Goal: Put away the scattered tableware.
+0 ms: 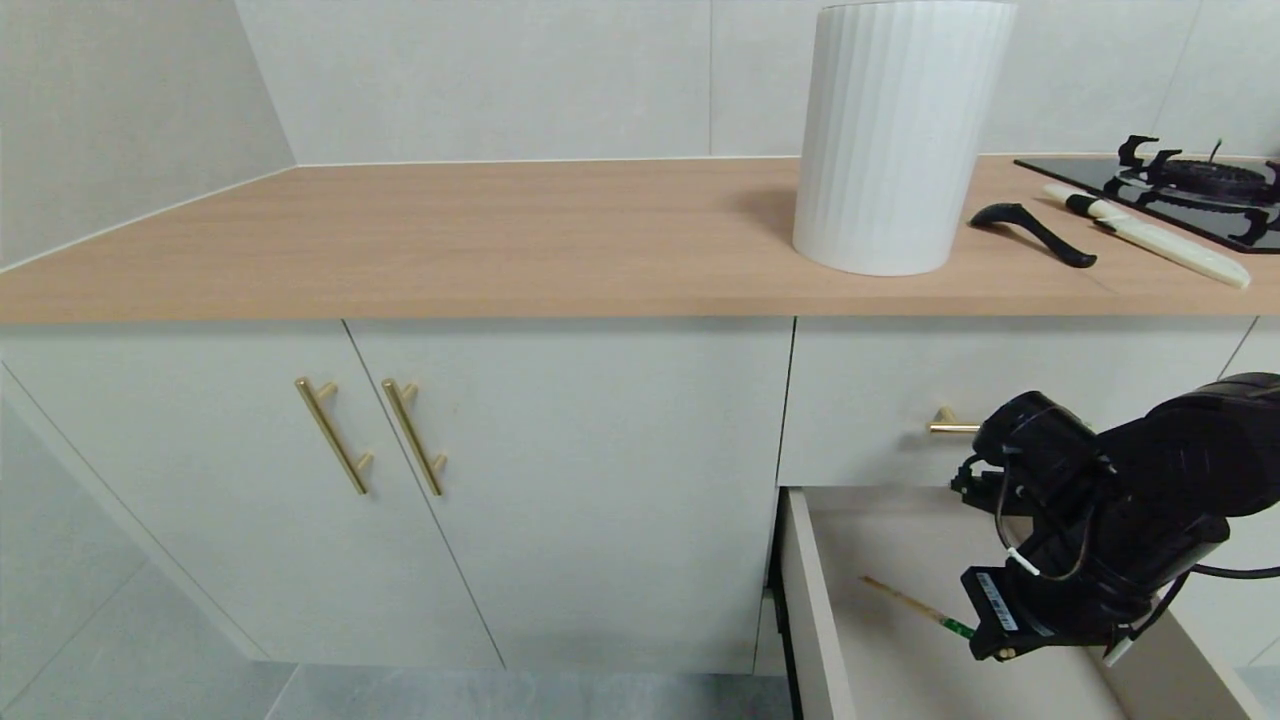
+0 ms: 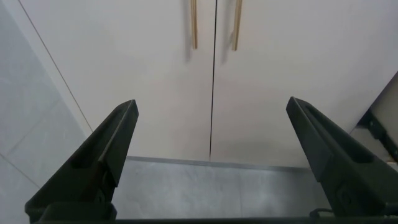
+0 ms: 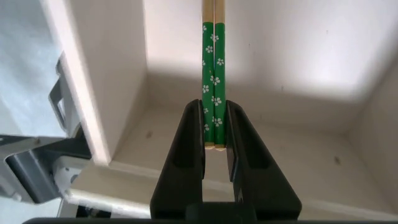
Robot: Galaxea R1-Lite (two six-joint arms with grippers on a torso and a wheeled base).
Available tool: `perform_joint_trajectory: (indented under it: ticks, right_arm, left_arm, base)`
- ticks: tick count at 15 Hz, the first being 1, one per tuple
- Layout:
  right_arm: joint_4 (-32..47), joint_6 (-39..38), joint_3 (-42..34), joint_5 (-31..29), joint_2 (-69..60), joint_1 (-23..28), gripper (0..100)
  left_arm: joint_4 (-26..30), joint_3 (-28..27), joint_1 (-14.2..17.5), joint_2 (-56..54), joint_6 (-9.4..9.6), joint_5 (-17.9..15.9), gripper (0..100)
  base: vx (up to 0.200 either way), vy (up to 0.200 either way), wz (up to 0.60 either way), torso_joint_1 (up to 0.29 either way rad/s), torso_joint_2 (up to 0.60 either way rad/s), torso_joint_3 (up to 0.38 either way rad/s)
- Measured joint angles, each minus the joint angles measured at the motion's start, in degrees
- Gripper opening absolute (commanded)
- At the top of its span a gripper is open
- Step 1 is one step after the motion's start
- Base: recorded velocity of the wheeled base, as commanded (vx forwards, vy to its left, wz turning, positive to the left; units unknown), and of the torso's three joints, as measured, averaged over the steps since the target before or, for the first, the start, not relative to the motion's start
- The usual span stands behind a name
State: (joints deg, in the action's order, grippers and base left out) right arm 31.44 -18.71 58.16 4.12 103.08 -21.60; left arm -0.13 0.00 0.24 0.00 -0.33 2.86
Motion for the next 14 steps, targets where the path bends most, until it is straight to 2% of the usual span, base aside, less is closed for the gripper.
perform_joint_trajectory:
  ticks: [3, 6, 8, 11, 14]
  right_arm:
    - [-0.6, -0.02, -0.3, -0.02, -0.38, 0.0, 0]
    - [-4.95, -0.39, -1.13, -0.62, -0.85, 0.0, 0]
    - [-11.14, -0.5, -3.32, -2.16, -0.79, 0.0, 0]
    - [-25.37, -0.52, -8.5, -6.36, 2.29, -0.06, 0]
    - [-30.82, -0.88, -11.12, -7.68, 7.96, -0.06, 0]
  left_arm:
    - [0.0, 0.0, -0.02, 0.0, 0.01, 0.0, 100]
    - [-0.02, 0.0, 0.0, 0.0, 0.0, 0.0, 100]
    - [-0.02, 0.0, -0.04, 0.0, 0.01, 0.02, 100]
    - [-0.02, 0.0, 0.0, 0.0, 0.01, 0.0, 100]
    - [-0.02, 0.0, 0.0, 0.0, 0.0, 0.0, 100]
  base:
    - [0.0, 0.0, 0.0, -0.019, 0.05, 0.041]
    - [0.0, 0.0, 0.0, 0.0, 0.0, 0.0]
    - [0.0, 0.0, 0.0, 0.0, 0.0, 0.0]
    - [0.0, 0.0, 0.0, 0.0, 0.0, 0.0]
    - [0.0, 0.0, 0.0, 0.0, 0.0, 0.0]
